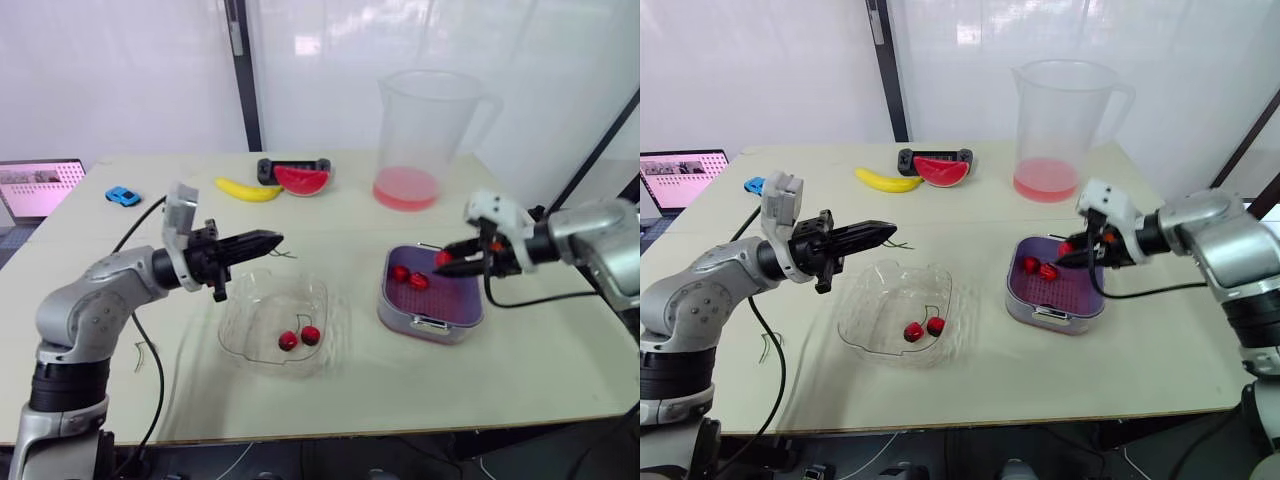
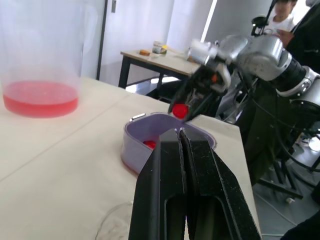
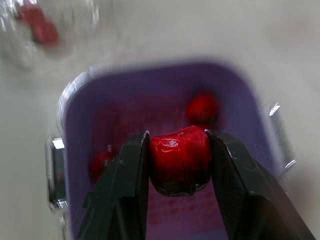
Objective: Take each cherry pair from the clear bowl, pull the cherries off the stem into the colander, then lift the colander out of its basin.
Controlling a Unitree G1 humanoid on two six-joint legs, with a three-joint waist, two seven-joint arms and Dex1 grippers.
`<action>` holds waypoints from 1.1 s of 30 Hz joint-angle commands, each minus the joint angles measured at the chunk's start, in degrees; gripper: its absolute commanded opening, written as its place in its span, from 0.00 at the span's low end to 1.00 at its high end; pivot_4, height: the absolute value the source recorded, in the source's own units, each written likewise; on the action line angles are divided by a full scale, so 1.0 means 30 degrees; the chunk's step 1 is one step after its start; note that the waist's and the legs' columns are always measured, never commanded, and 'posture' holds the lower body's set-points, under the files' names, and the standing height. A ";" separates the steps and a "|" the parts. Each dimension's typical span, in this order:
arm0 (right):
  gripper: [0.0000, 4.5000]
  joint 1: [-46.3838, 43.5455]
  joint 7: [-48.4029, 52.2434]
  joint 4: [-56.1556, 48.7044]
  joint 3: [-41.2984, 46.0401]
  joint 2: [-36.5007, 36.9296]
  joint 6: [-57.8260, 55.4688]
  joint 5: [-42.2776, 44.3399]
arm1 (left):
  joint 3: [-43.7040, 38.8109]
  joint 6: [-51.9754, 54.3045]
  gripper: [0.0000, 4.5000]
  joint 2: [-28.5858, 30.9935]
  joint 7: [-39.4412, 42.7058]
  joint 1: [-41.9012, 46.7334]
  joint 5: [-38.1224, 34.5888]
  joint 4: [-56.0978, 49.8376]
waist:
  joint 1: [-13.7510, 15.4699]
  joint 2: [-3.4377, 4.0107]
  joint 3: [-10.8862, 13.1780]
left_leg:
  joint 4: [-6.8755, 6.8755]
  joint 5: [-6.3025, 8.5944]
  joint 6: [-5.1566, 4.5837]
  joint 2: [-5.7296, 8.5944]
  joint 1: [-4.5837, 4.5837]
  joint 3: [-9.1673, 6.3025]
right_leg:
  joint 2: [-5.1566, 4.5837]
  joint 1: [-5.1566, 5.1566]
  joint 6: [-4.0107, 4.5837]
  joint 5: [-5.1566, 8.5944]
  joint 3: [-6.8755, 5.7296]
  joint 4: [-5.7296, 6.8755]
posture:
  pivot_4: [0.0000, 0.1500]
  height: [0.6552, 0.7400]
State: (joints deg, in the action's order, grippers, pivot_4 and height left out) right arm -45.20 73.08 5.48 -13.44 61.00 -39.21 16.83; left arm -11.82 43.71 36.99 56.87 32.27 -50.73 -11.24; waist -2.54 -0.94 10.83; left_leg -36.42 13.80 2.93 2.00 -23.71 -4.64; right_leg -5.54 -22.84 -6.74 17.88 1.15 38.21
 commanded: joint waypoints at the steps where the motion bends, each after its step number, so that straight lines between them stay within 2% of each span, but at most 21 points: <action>1: 0.40 -0.0224 0.0046 0.0625 -0.0416 -0.0335 0.1264 -0.1396 | -0.0435 -0.0059 0.00 0.0167 -0.0203 0.0071 -0.0443 -0.0672 | 0.0020 0.0003 0.0002 | -0.0001 -0.0001 0.0002 0.0000 -0.0001 0.0001 | 0.0000 -0.0003 0.0000 0.0000 0.0002 0.0002 | 1.00 1.00; 3: 0.40 -0.0238 0.0000 0.1227 -0.0616 -0.0558 0.1514 -0.1927 | -0.0441 -0.0064 0.00 0.0142 -0.0284 -0.0007 -0.0480 -0.0746 | 0.0078 0.0005 0.0003 | -0.0003 -0.0004 0.0008 0.0003 -0.0002 0.0001 | -0.0004 -0.0002 0.0000 0.0000 0.0002 0.0001 | 1.00 1.00; 6: 0.58 -0.0304 0.0270 0.1422 -0.0645 -0.0597 0.1628 -0.2304 | -0.0478 -0.0043 0.00 0.0172 -0.0382 -0.0152 -0.0516 -0.0852 | 0.0161 0.0005 0.0003 | -0.0015 -0.0007 0.0013 0.0007 -0.0002 -0.0005 | -0.0009 0.0015 0.0000 0.0000 -0.0003 -0.0007 | 1.00 1.00; 10: 0.99 -0.0710 0.0908 0.1163 -0.0150 -0.0273 0.1345 -0.2221 | -0.0588 0.0002 0.00 0.0263 -0.0449 -0.0369 -0.0575 -0.0971 | 0.0149 0.0005 0.0003 | -0.0015 -0.0008 0.0014 0.0006 -0.0002 -0.0006 | -0.0007 0.0013 0.0000 0.0000 -0.0003 -0.0007 | 1.00 1.00; 15: 0.99 -0.2295 0.1799 0.1063 0.1304 -0.0225 0.0537 -0.1032 | -0.0710 0.0026 0.00 0.0368 -0.0529 -0.0526 -0.0652 -0.1010 | 0.0093 0.0008 0.0005 | -0.0009 -0.0008 0.0014 0.0005 -0.0002 -0.0005 | -0.0006 0.0007 0.0000 0.0000 -0.0003 -0.0006 | 1.00 1.00; 21: 0.99 -0.5112 0.2791 -0.1155 0.4136 -0.2269 -0.3739 0.4413 | -0.1784 0.0442 0.00 0.0935 -0.1400 -0.1641 -0.1231 -0.1611 | -0.0008 0.0011 0.0006 | 0.0019 -0.0004 0.0007 -0.0010 -0.0001 -0.0013 | 0.0002 0.0000 0.0000 0.0000 -0.0004 -0.0011 | 1.00 1.00; 26: 0.99 -0.5890 0.2051 -0.2827 0.4869 -0.4253 -0.5906 0.7293 | -0.4287 0.0771 0.00 0.1617 -0.2603 -0.4605 -0.2134 -0.3018 | 0.0043 0.0007 0.0004 | 0.0025 0.0000 0.0001 -0.0025 0.0000 -0.0022 | -0.0008 0.0005 0.0001 0.0000 -0.0008 -0.0017 | 1.00 1.00; 31: 0.99 -0.6017 0.1709 -0.2708 0.4179 -0.5022 -0.5699 0.7464 | -0.7212 0.0547 0.00 0.1814 -0.3378 -0.8406 -0.2543 -0.3565 | 0.0139 0.0007 0.0003 | 0.0017 0.0001 -0.0001 -0.0079 0.0000 -0.0005 | -0.0014 0.0006 0.0002 -0.0001 0.0000 -0.0014 | 1.00 1.00; 33: 0.99 -0.5960 0.1897 -0.2346 0.3608 -0.5110 -0.5089 0.7001 | -0.8225 0.0078 0.00 0.1645 -0.3661 -1.0084 -0.1932 -0.3237 | 0.0147 0.0007 0.0004 | 0.0022 0.0001 -0.0001 -0.0079 0.0000 -0.0002 | -0.0014 -0.0004 0.0002 0.0000 -0.0001 -0.0017 | 1.00 1.00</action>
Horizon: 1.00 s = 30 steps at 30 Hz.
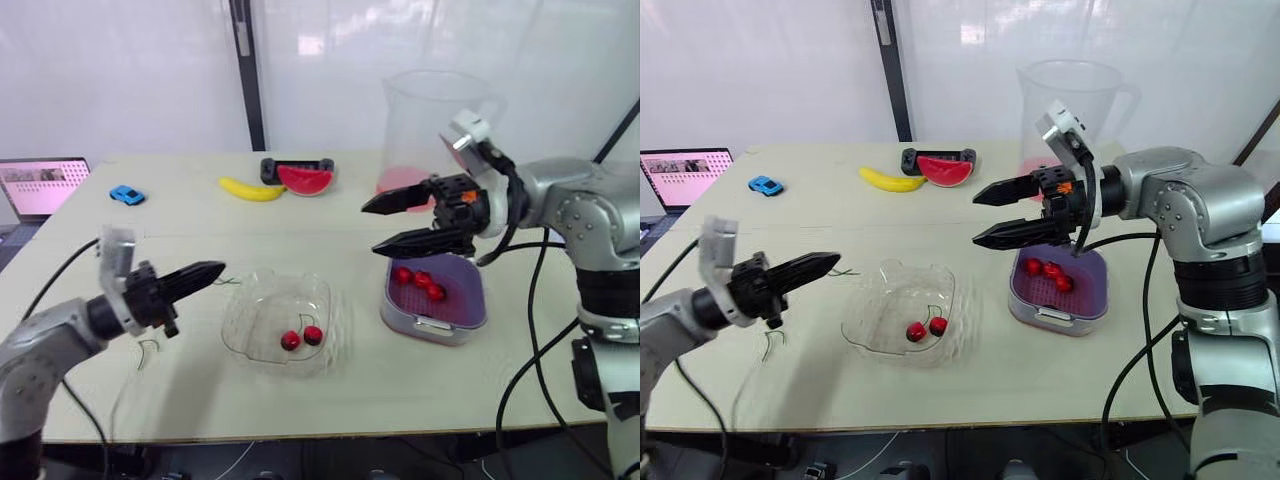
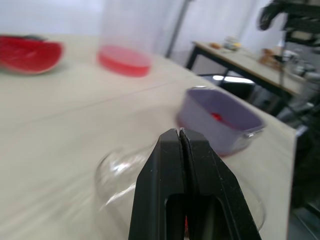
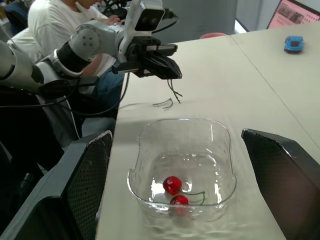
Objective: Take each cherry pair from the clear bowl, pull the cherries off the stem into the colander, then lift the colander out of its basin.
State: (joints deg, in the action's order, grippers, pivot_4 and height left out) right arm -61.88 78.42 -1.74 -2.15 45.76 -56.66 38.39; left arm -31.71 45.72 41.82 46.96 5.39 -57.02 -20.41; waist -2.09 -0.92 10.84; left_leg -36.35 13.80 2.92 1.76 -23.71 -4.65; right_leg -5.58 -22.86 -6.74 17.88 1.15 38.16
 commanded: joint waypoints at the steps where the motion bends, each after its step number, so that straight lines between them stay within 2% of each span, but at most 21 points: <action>1: 0.99 -0.0389 0.0153 0.0144 -0.0322 -0.0041 0.0893 -0.0292 | -0.1853 -0.0757 0.00 0.0012 -0.0425 -0.1594 0.0304 -0.0089 | 0.0003 0.0000 0.0000 | 0.0001 0.0001 -0.0001 -0.0004 0.0003 0.0004 | 0.0001 0.0002 0.0001 0.0000 0.0002 0.0002 | 1.00 1.00; 5: 0.99 -0.0553 0.0166 0.0657 -0.0952 -0.0309 0.1449 -0.0670 | -0.1529 -0.1283 0.00 -0.1220 -0.2737 -0.3354 0.2018 0.1030 | 0.0029 0.0008 -0.0005 | 0.0008 0.0005 -0.0009 -0.0005 0.0024 0.0018 | 0.0003 0.0019 0.0001 0.0000 0.0009 -0.0001 | 1.00 1.00; 11: 0.99 -0.0300 0.0120 0.0155 -0.1079 -0.0210 0.1298 -0.0507 | -0.1319 -0.1897 0.00 -0.2253 -0.3906 -0.3461 0.2754 0.2074 | 0.0126 0.0000 -0.0005 | 0.0009 0.0007 -0.0009 -0.0010 0.0025 0.0015 | 0.0006 0.0016 0.0002 -0.0001 0.0005 -0.0001 | 1.00 1.00; 14: 1.00 -0.0057 -0.0108 -0.0166 -0.1125 -0.0292 0.1300 -0.0537 | -0.1065 -0.1786 0.21 -0.2530 -0.4352 -0.3415 0.2940 0.2580 | 0.0225 0.0000 -0.0005 | 0.0012 0.0007 -0.0008 -0.0011 0.0026 0.0016 | 0.0006 0.0010 0.0003 -0.0001 0.0007 -0.0001 | 1.00 1.00; 19: 1.00 0.0200 -0.0447 -0.0740 -0.1131 -0.0297 0.0763 -0.0288 | -0.1381 -0.2116 0.80 -0.2357 -0.4113 -0.3285 0.3188 0.3561 | 0.0330 0.0000 -0.0005 | 0.0016 0.0007 -0.0008 -0.0014 0.0026 0.0027 | 0.0006 0.0002 0.0004 -0.0001 0.0012 0.0000 | 1.00 1.00; 21: 1.00 0.0226 -0.0609 -0.0887 -0.1126 -0.0415 0.0693 -0.0282 | -0.1579 -0.2168 0.99 -0.2201 -0.4098 -0.3134 0.3146 0.3753 | 0.0359 0.0000 -0.0005 | 0.0015 0.0007 -0.0008 -0.0014 0.0026 0.0027 | 0.0007 0.0002 0.0004 -0.0001 0.0010 -0.0001 | 1.00 1.00; 27: 1.00 0.0051 -0.0627 -0.0958 -0.1183 -0.0417 0.0196 0.0023 | -0.2001 -0.2407 0.99 -0.1658 -0.3697 -0.2695 0.2817 0.3686 | 0.0359 -0.0003 -0.0006 | 0.0019 0.0007 -0.0007 -0.0014 0.0026 0.0025 | 0.0006 0.0002 0.0004 -0.0002 0.0011 -0.0003 | 1.00 1.00; 30: 1.00 0.0152 -0.0183 -0.1349 -0.1427 -0.0024 -0.0148 0.0139 | -0.2603 -0.2927 0.99 -0.0764 -0.2776 -0.2513 0.2589 0.3300 | 0.0358 -0.0003 -0.0006 | 0.0024 0.0007 -0.0007 -0.0015 0.0025 0.0026 | 0.0005 0.0000 0.0004 -0.0001 0.0009 -0.0005 | 1.00 1.00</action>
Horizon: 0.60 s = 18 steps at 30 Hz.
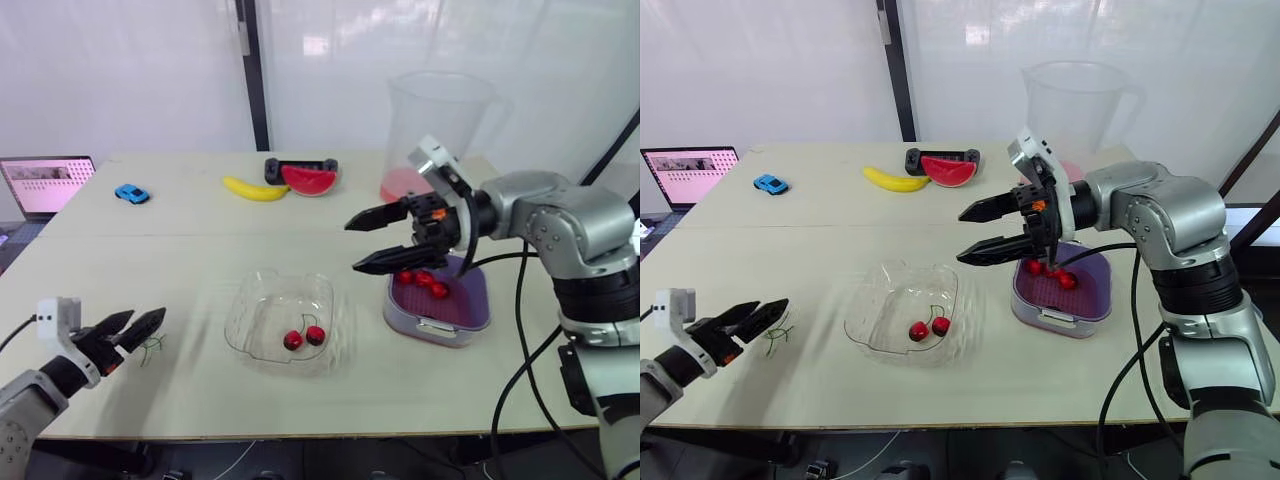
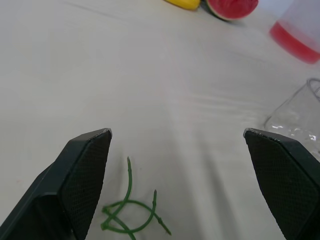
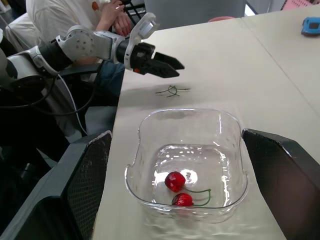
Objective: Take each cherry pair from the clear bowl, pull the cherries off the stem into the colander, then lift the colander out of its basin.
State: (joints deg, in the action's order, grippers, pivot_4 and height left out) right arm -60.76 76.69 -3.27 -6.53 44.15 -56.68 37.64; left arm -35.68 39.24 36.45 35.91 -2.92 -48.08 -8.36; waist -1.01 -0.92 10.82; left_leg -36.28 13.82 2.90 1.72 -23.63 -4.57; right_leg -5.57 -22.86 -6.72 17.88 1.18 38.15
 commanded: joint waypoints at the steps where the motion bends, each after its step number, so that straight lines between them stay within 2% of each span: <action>1: 1.00 -0.0218 0.0486 -0.0876 -0.0072 0.0653 -0.0098 0.0261 | -0.1606 -0.0939 0.99 0.1639 0.1472 0.0368 -0.0448 -0.0846 | -0.0005 -0.0004 0.0002 | 0.0000 0.0000 0.0000 -0.0002 0.0000 -0.0001 | 0.0003 -0.0001 0.0001 0.0000 -0.0002 0.0000 | 1.00 1.00; 5: 1.00 -0.0331 0.0765 -0.0817 -0.0432 0.1088 0.0128 -0.0058 | -0.2349 -0.1489 0.99 0.4031 0.3686 0.1001 -0.0468 -0.1018 | -0.0011 -0.0002 0.0002 | 0.0007 0.0000 0.0001 -0.0008 0.0000 0.0007 | 0.0006 -0.0001 0.0004 0.0001 -0.0001 -0.0011 | 1.00 1.00; 7: 1.00 -0.0361 0.0847 -0.0758 -0.0595 0.1166 0.0494 -0.0338 | -0.2074 -0.2231 0.99 0.5068 0.4970 0.0824 0.0325 -0.1142 | -0.0030 0.0004 0.0004 | 0.0011 0.0000 0.0001 -0.0007 0.0001 0.0017 | 0.0002 -0.0001 0.0004 0.0001 0.0001 -0.0015 | 1.00 1.00; 12: 1.00 -0.0790 0.0600 -0.2142 -0.2860 -0.0130 0.2917 -0.2283 | -0.1819 -0.1069 0.99 0.8675 1.1329 -0.0631 -0.1076 -0.3409 | -0.0174 0.0006 0.0009 | 0.0046 0.0000 0.0000 -0.0030 -0.0001 0.0059 | 0.0022 -0.0035 0.0005 0.0001 0.0023 -0.0023 | 1.00 1.00; 15: 1.00 -0.1191 -0.0892 -0.2643 -0.4141 -0.2009 0.3974 -0.3741 | -0.1500 -0.1555 0.99 0.8853 1.1803 -0.0468 -0.0488 -0.2884 | -0.0416 0.0048 0.0012 | 0.0064 -0.0004 0.0007 -0.0049 0.0002 0.0071 | 0.0035 -0.0055 0.0007 0.0001 0.0038 0.0000 | 1.00 1.00; 18: 1.00 -0.2198 -0.2442 -0.2297 -0.5365 -0.3592 0.2626 -0.4673 | -0.1058 -0.2470 0.99 0.8641 1.1329 0.0055 0.0727 -0.2279 | -0.0525 0.0045 0.0013 | 0.0068 -0.0005 0.0009 -0.0079 0.0002 0.0060 | 0.0076 -0.0075 0.0019 -0.0004 0.0039 0.0016 | 1.00 1.00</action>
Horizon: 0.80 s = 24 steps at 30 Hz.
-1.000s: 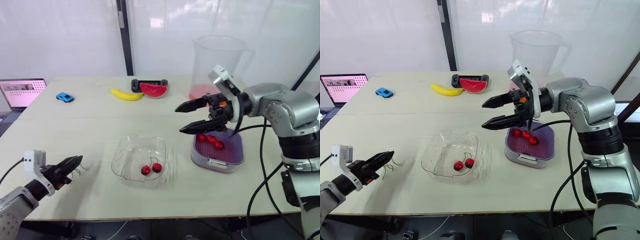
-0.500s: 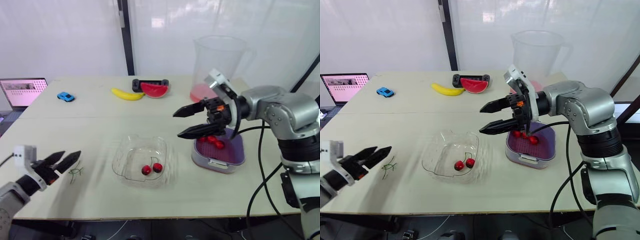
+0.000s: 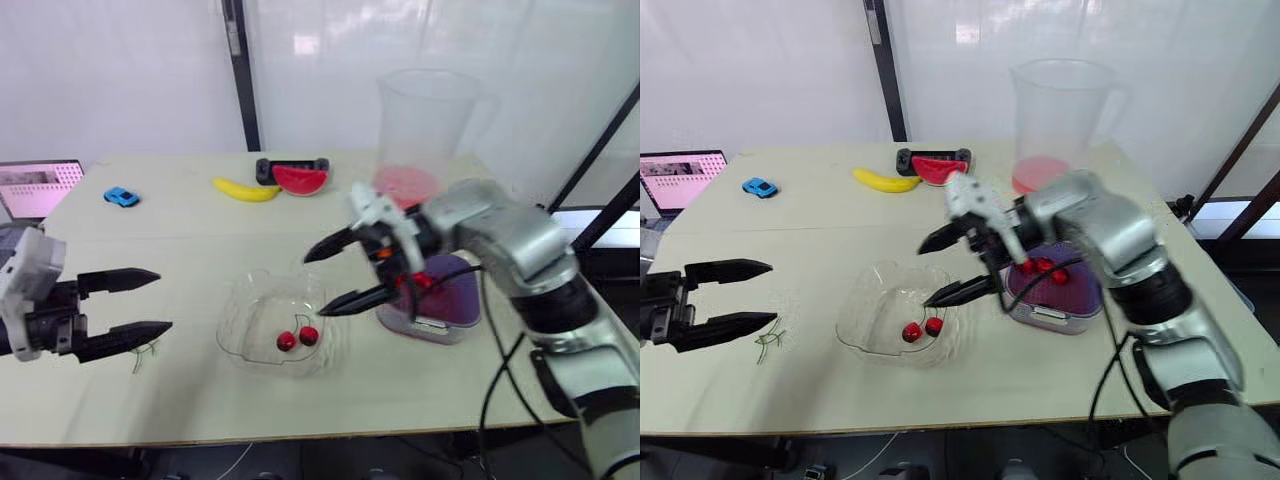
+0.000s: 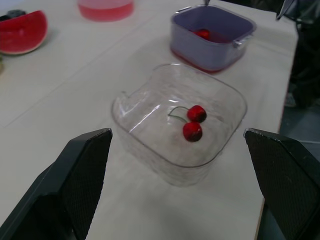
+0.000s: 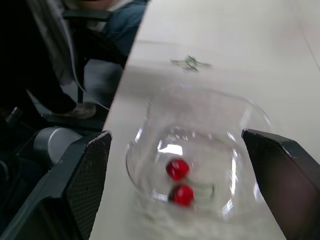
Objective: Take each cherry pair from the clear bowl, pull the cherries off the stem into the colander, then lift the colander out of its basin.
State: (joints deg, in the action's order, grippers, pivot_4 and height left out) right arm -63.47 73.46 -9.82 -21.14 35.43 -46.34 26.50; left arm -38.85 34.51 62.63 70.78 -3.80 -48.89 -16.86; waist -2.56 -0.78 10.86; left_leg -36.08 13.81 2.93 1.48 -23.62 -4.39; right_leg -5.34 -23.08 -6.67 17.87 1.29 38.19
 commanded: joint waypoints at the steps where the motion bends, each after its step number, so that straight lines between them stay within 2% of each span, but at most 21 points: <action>1: 1.00 -0.1713 -0.1948 0.0255 -0.0857 -0.1361 -0.1204 -0.1284 | -0.0144 -0.1344 0.99 -0.0127 -0.0427 0.0467 0.1532 0.1003 | -0.0008 -0.0002 0.0000 | 0.0000 -0.0001 0.0002 0.0000 -0.0005 -0.0001 | 0.0001 -0.0007 0.0005 -0.0003 0.0001 0.0000 | 1.00 1.00; 5: 1.00 -0.3255 -0.2343 0.1352 -0.3383 -0.2299 -0.1911 -0.3184 | -0.1547 -0.2736 0.99 0.0126 0.0083 0.0122 0.3113 0.3118 | -0.0015 -0.0011 -0.0003 | -0.0001 -0.0001 0.0002 0.0002 -0.0013 -0.0003 | -0.0001 -0.0023 0.0008 -0.0005 0.0001 0.0003 | 1.00 1.00; 8: 1.00 -0.3831 -0.2598 0.1821 -0.4750 -0.2689 -0.2410 -0.4214 | -0.2130 -0.3031 0.99 0.0128 0.0891 -0.0460 0.3395 0.3500 | 0.0005 -0.0016 -0.0005 | 0.0003 -0.0001 0.0002 0.0004 -0.0017 0.0004 | -0.0006 -0.0036 0.0012 -0.0007 0.0000 -0.0002 | 1.00 1.00; 12: 1.00 -0.4118 -0.3170 0.2924 -0.6680 -0.4400 -0.3639 -0.5226 | -0.2118 -0.2931 0.99 -0.0890 0.0661 -0.1501 0.3362 0.2214 | -0.0013 -0.0024 -0.0011 | -0.0009 -0.0003 0.0006 0.0007 -0.0027 0.0003 | -0.0018 -0.0038 0.0012 -0.0008 -0.0002 0.0008 | 1.00 1.00; 16: 1.00 -0.3815 -0.3042 0.2652 -0.8120 -0.4881 -0.4379 -0.5746 | -0.2034 -0.2642 0.99 -0.1574 0.0476 -0.2151 0.3151 0.0878 | 0.0023 -0.0028 -0.0013 | -0.0005 -0.0005 0.0010 -0.0003 -0.0055 -0.0024 | -0.0007 -0.0073 0.0024 -0.0015 -0.0011 0.0022 | 1.00 1.00; 24: 1.00 -0.3295 -0.3256 0.3709 -1.1204 -0.5297 -0.2627 -0.8159 | -0.1535 -0.2757 0.99 -0.1994 -0.0050 -0.2236 0.3397 0.0436 | -0.0017 -0.0031 -0.0015 | -0.0009 -0.0012 0.0023 0.0000 -0.0065 -0.0036 | -0.0001 -0.0084 0.0031 -0.0019 -0.0019 0.0023 | 1.00 1.00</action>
State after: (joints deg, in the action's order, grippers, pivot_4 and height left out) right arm -72.76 63.85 1.06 -53.83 20.22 -55.88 4.24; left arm -43.37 26.88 56.59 70.90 -10.50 -38.76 -14.53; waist -2.61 -0.88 10.81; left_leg -36.11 13.77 3.00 1.48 -23.82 -4.49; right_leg -5.34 -23.34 -6.58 17.81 1.24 38.27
